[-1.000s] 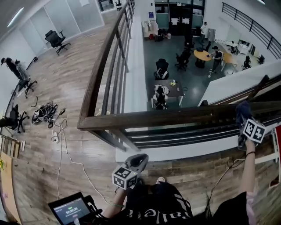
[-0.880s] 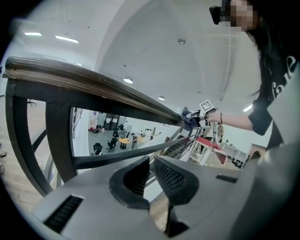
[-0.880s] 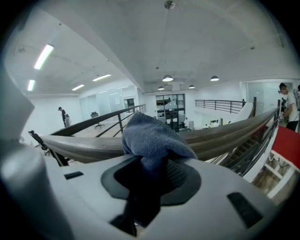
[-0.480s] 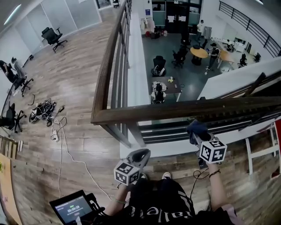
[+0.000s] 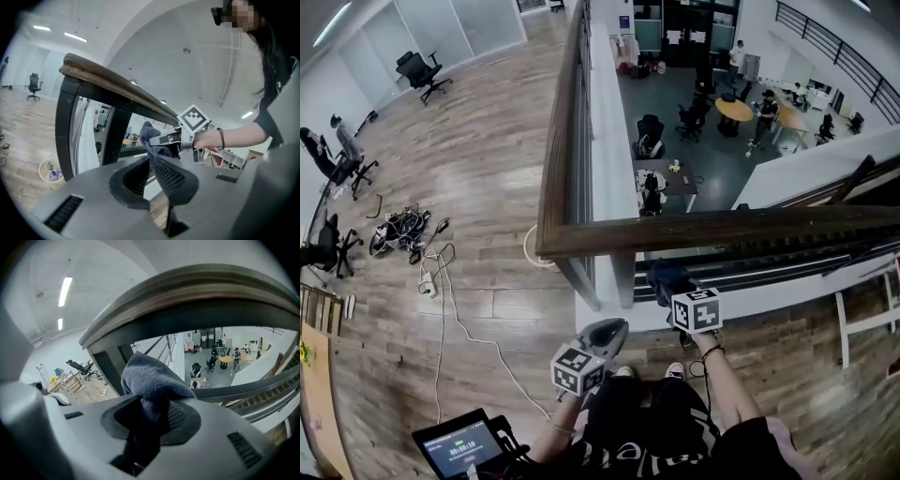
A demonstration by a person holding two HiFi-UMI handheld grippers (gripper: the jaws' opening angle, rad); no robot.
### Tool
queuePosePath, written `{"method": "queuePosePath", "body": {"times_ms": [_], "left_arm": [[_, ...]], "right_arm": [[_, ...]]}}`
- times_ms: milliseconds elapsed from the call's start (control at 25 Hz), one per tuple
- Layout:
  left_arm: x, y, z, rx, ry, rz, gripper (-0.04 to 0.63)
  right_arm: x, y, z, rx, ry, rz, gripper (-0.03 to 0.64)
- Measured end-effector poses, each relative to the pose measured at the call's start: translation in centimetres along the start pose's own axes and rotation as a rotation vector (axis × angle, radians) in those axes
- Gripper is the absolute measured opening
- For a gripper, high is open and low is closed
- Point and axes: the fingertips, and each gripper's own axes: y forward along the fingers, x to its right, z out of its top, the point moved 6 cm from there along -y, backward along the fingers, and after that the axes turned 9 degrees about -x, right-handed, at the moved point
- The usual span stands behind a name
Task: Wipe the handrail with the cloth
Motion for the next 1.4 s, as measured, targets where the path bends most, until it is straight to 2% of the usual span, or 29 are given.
{"method": "queuePosePath", "body": {"times_ms": [280, 480, 600, 760, 1120, 1400], "left_arm": [[-1.6, -2.1, 0.0, 0.056, -0.062, -0.020, 0.031], [-2.3, -2.9, 1.4, 0.081, -0.060, -0.017, 0.031], [-3.3, -2.4, 1.5, 0.082, -0.039, 0.005, 0.031], [-2.8, -1.5, 2.0, 0.079, -0.035, 0.012, 0.031], [-0.8, 4.2, 3.2, 0.058, -0.043, 0.051, 0.031], [4.2, 11.5, 5.5, 0.030, -0.033, 0.030, 0.031]], "right_arm": [[-2.6, 5.5, 0.7, -0.070, 0.020, -0.041, 0.103], [-2.2, 7.7, 1.4, -0.104, 0.047, -0.083, 0.103], [-1.4, 8.4, 1.9, -0.073, 0.096, -0.114, 0.103], [-0.8, 8.5, 2.0, -0.047, 0.060, -0.129, 0.103], [5.1, 8.0, 1.9, -0.058, 0.034, -0.081, 0.103], [13.5, 4.7, 1.2, -0.028, 0.037, -0.069, 0.103]]}}
